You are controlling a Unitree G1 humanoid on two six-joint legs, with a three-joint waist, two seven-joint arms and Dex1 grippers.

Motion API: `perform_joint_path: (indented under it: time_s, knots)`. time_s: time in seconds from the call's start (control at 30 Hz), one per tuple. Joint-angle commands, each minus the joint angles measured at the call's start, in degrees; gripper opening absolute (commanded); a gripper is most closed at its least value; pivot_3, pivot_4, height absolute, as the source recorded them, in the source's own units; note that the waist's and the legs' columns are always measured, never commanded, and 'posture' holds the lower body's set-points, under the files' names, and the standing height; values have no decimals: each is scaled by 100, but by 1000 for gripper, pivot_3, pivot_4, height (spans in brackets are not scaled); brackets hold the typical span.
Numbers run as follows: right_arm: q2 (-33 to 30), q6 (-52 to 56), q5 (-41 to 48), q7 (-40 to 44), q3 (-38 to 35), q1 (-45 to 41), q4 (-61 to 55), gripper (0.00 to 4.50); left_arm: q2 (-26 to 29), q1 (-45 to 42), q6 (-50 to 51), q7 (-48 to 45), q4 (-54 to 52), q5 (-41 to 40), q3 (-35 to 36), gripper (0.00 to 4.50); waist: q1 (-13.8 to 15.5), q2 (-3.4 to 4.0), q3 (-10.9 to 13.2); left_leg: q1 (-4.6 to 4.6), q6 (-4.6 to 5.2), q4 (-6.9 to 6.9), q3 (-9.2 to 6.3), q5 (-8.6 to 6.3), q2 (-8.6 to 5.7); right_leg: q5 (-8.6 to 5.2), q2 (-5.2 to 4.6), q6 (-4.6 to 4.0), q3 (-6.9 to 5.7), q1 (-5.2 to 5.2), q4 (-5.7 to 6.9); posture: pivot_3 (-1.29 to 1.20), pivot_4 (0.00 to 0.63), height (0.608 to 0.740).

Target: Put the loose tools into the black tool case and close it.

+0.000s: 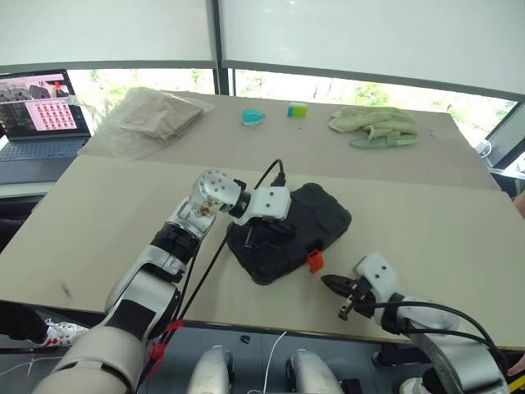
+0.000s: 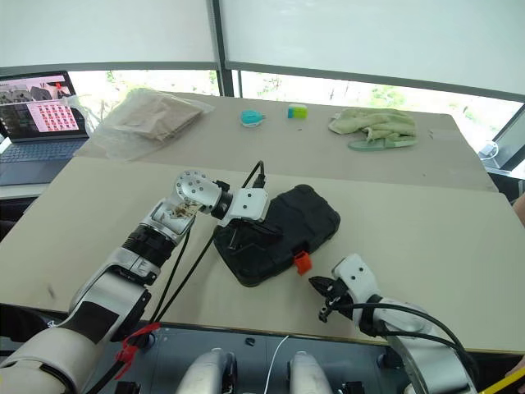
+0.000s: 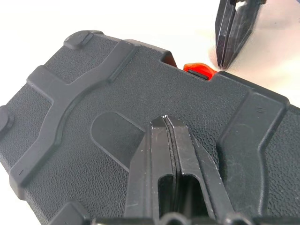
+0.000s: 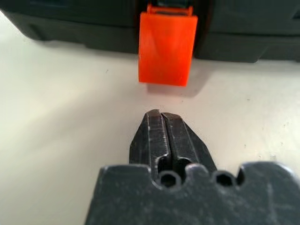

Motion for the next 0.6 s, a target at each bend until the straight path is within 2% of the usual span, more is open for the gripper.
perform_joint_path:
  time_s: [0.03, 0.27, 0.6]
  knots:
    - [140, -96, -177, -21, 281, -332, 303, 27, 15, 176, 105, -47, 127, 305, -289, 0, -7, -4, -2, 1, 0, 0, 0, 0, 0, 0, 0, 0, 0, 1, 0, 0, 150, 740]
    - [563, -241, -195, -93, 376, -993, 537, 27, -40, 203, 148, -63, 56, 301, -324, 0, -17, -4, -2, 2, 0, -1, 0, 0, 1, 5, 2, -7, 0, -1, 2, 0, 150, 740]
    - [755, -248, 153, -146, -81, -1003, -235, 27, -111, 282, 127, -51, 34, 323, -363, 0, -67, -6, 2, -2, 0, -3, 0, 0, 5, 11, 8, -18, 4, -14, 11, 0, 150, 740]
